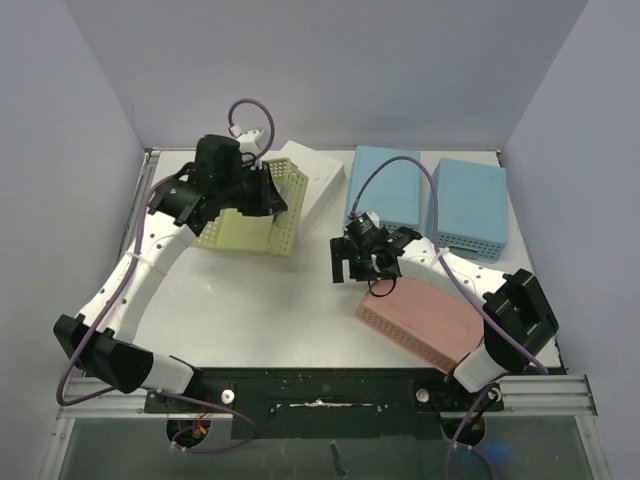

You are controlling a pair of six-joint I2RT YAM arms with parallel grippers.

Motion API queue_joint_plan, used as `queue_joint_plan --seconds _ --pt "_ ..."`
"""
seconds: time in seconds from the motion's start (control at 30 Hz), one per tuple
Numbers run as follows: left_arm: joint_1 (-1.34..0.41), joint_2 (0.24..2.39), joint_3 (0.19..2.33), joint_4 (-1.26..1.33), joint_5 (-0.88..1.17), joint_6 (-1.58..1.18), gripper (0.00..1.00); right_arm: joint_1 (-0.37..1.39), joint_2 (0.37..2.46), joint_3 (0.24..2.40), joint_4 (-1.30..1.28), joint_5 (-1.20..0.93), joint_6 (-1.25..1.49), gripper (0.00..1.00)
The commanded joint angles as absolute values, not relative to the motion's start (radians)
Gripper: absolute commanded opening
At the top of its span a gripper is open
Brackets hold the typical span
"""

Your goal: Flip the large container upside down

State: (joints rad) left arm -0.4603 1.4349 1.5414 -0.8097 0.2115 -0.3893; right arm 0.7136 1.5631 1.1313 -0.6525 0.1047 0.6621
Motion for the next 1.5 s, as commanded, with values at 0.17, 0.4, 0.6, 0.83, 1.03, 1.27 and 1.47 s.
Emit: queue_joint_plan --seconds 0.17,0.4,0.6,0.83,1.03,1.27,1.47 --pt "-0.451 1.363 1.701 -0.705 0.544 -0.573 0.0 0.554 1.398 0.989 -0.735 0.139 0.597 0.98" --pt "-0.446 1.283 1.565 -0.465 0.73 -0.721 0.0 0.535 1.338 1.104 -0.858 0.258 0.607 0.98" --pt "-0.445 1.243 1.428 -0.285 0.796 -0.85 0.0 0.466 1.208 1.213 -0.87 0.264 0.607 0.98" --pt "-0.448 1.227 1.031 0.714 0.912 -1.56 0.0 0.293 1.072 1.246 -0.836 0.185 0.588 0.98" --pt "-0.46 1.241 0.962 0.772 0.896 -1.619 0.0 0.235 1.053 1.246 -0.841 0.176 0.575 0.98" --pt "-0.502 1.237 0.816 0.79 0.831 -1.621 0.0 0.232 1.052 1.209 -0.818 0.168 0.584 0.97" --pt "-0.554 1.285 0.719 1.003 0.788 -1.712 0.0 0.231 1.054 1.219 -0.829 0.176 0.579 0.98"
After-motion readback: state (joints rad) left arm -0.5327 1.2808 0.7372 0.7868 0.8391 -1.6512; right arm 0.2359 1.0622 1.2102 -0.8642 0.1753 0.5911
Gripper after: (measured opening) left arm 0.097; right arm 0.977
